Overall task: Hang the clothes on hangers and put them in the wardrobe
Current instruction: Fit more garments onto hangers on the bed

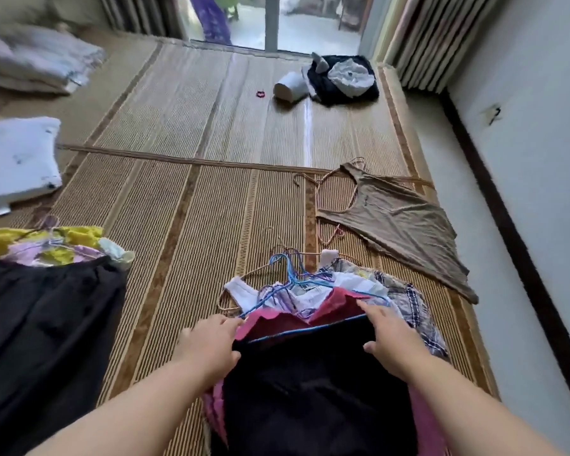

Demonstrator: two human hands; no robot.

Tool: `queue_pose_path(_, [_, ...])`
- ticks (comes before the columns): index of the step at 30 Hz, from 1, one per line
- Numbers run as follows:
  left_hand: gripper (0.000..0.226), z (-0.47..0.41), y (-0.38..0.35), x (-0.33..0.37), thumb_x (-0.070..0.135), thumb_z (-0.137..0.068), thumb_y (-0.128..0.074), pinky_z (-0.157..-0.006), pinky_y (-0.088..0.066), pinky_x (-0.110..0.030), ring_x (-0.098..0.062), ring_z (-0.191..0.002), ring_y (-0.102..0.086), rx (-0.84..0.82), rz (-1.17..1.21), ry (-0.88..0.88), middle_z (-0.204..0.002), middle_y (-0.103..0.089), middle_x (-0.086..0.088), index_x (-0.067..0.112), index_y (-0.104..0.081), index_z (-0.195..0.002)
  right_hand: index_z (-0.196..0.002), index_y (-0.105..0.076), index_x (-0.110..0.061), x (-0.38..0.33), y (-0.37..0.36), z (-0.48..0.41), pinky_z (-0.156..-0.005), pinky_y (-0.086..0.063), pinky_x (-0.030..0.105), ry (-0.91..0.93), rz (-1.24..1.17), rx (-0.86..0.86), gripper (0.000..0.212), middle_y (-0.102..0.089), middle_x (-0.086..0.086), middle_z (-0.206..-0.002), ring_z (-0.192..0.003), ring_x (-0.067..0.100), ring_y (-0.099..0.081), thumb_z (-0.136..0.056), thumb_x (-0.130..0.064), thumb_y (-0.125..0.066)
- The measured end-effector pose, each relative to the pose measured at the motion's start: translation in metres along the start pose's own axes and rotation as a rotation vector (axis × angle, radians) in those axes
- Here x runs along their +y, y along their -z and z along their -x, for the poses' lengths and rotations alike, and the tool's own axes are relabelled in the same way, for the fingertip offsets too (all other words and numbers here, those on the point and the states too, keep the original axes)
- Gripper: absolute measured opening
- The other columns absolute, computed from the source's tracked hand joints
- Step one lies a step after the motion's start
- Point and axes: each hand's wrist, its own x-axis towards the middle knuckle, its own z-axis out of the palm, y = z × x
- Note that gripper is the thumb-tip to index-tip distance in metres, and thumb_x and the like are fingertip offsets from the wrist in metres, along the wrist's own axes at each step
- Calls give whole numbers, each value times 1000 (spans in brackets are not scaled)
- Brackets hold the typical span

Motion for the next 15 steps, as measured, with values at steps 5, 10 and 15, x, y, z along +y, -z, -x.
queue_pose_path(5, [96, -49, -46, 2, 60, -67, -67, -105, -35, -47, -20, -134, -35, -33, 45, 205, -150, -27, 7, 39, -16, -145, -149, -13, -27, 32, -22, -88, -107, -37, 37, 84, 131, -2, 106, -25, 2, -153, -136, 23, -33, -66, -37, -78])
queue_pose_path(10, [127, -75, -82, 3, 76, -49, -67, -105, -33, -54, -24, -133, -35, -101, 49, 327, -147, -29, 0, 38, 6, -146, -148, 7, -35, 46, -51, -126, -106, -29, 56, 39, 314, -91, 130, -19, 3, -151, -138, 27, -24, -54, -57, -79])
queue_pose_path(15, [125, -69, -84, 2, 78, -47, -67, -104, -34, -48, -25, -128, -37, -81, -14, 342, -136, -32, -5, 41, -1, -146, -148, 1, -38, 55, -44, -117, -108, -29, 45, 78, 208, -39, 127, -27, 8, -139, -134, 30, -25, -52, -61, -78])
